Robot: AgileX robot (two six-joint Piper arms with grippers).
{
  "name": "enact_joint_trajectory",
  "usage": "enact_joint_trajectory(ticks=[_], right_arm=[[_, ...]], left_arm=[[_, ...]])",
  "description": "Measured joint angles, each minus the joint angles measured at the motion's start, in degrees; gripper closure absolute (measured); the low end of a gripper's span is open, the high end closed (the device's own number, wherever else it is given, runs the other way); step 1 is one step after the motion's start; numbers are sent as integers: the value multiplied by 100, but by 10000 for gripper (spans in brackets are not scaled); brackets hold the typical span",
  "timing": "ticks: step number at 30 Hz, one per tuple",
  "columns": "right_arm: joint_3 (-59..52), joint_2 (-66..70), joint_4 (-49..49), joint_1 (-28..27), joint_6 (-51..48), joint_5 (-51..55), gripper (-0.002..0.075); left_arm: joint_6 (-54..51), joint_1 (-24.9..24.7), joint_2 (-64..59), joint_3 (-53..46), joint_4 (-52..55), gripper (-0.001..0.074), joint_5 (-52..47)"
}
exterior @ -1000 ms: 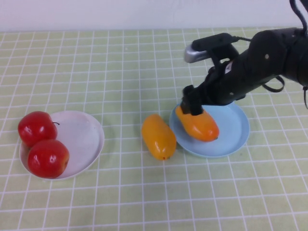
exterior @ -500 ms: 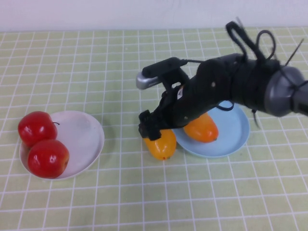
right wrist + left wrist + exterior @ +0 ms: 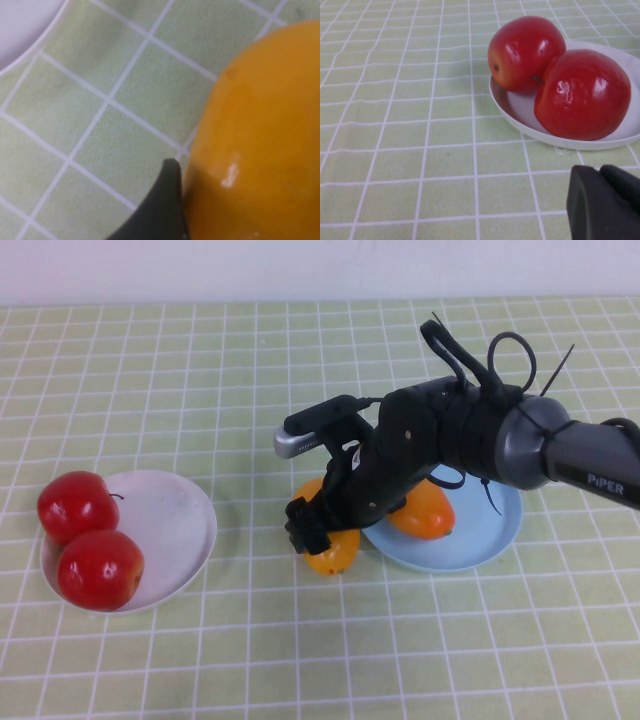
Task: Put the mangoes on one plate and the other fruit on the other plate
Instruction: Put another type of fruit in the right plate
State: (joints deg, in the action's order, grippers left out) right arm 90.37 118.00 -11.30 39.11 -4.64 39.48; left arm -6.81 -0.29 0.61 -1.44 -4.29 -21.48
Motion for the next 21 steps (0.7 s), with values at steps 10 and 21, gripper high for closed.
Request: enact_joint_trajectory(ticks=[10, 21], right_arm=[[22, 48, 10, 0, 0, -26, 176], [11, -715, 256, -12, 23, 214, 176]], left_arm=[[0, 0, 0, 0, 0, 733, 0], [0, 0, 0, 0, 0, 733, 0]])
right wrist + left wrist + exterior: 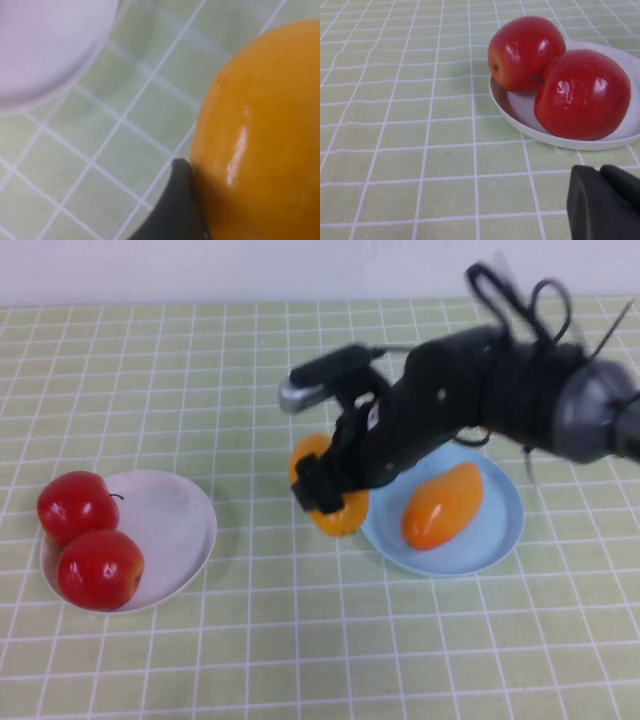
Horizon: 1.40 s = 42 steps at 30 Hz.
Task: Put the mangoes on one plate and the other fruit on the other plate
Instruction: Put another type of fruit in the right plate
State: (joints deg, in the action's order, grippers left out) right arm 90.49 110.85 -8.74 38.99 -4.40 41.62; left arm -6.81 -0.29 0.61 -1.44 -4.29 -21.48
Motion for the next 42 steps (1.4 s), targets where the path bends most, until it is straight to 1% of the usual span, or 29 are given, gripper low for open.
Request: enact_joint_trajectory(ticks=[4, 8, 12, 19, 28, 30, 32, 34, 39, 42], right_arm=[[0, -505, 323, -221, 525, 100, 176], [0, -719, 874, -722, 1248, 570, 176], [-35, -718, 1215, -1167, 1685, 1024, 176], [-236, -718, 1366, -1550, 1772, 1273, 176], [-446, -718, 1363, -1594, 1742, 1406, 176], [-446, -718, 1287, -1563, 1533, 1381, 176], [-446, -718, 1128, -1488, 1093, 1339, 176], [-446, -718, 913, -1357, 377, 1266, 176], [-446, -676, 119, -925, -1839, 1197, 176], [-446, -507, -226, -796, -2458, 1076, 176]], left_arm=[[0, 0, 0, 0, 0, 733, 0], [0, 0, 0, 0, 0, 733, 0], [0, 0, 0, 0, 0, 733, 0], [0, 0, 0, 0, 0, 733, 0], [0, 0, 0, 0, 0, 733, 0], [0, 0, 0, 0, 0, 733, 0], [0, 0, 0, 0, 0, 733, 0], [0, 0, 0, 0, 0, 733, 0], [0, 0, 0, 0, 0, 733, 0], [0, 0, 0, 0, 0, 733, 0]])
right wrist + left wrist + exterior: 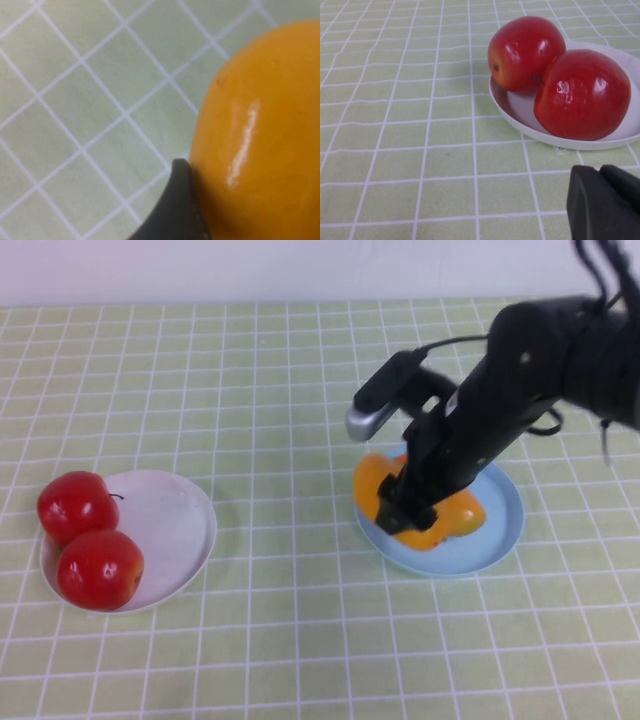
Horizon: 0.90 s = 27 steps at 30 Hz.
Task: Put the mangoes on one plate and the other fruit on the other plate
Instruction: Put another type of fruit in the right plate
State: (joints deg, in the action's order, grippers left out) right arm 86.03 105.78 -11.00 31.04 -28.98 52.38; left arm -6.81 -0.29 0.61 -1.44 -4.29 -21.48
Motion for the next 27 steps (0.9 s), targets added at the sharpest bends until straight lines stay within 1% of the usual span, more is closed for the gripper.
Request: enact_joint_trajectory(ticks=[4, 11, 20, 24, 27], right_arm=[[0, 372, -92, 25, -115, -178, 176], [0, 746, -84, 25, 180, -245, 176], [0, 777, -22, 25, 262, -245, 176], [0, 777, 30, -7, 348, -402, 176], [0, 777, 187, -40, 691, -551, 176]], left_arm=[[0, 0, 0, 0, 0, 733, 0], [0, 0, 0, 0, 0, 733, 0], [0, 0, 0, 0, 0, 733, 0], [0, 0, 0, 0, 0, 733, 0], [0, 0, 0, 0, 0, 733, 0]])
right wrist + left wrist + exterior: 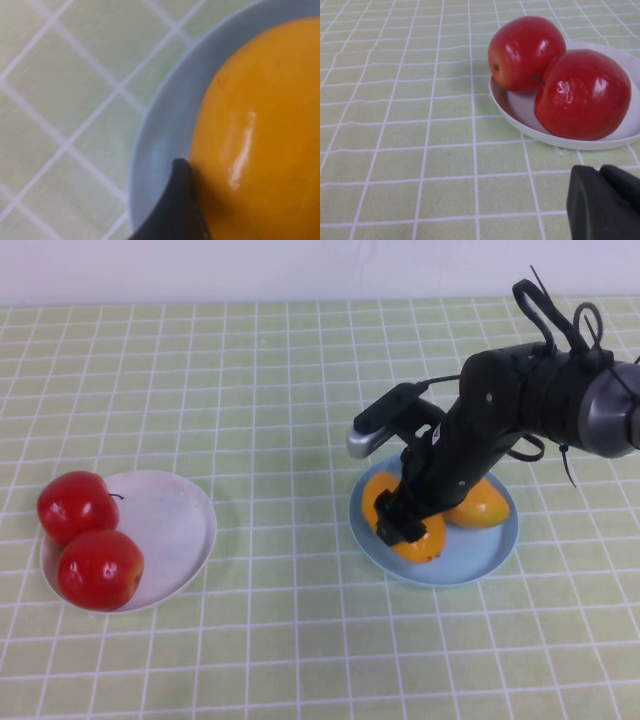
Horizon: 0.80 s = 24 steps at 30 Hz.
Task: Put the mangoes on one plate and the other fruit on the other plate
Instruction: Put another type of fruit in the right plate
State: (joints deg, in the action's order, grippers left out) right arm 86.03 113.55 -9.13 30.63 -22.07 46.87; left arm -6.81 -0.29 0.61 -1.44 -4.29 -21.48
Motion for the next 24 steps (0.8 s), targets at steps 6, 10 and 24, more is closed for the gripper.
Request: enact_joint_trajectory(ticks=[6, 10, 24], right_arm=[[0, 0, 374, -16, 737, -112, 92], [0, -35, 419, -16, 876, -40, 44], [0, -958, 645, -16, 1006, 419, 69]], left_arm=[[0, 0, 0, 0, 0, 733, 0], [0, 0, 0, 0, 0, 733, 0], [0, 0, 0, 0, 0, 733, 0]])
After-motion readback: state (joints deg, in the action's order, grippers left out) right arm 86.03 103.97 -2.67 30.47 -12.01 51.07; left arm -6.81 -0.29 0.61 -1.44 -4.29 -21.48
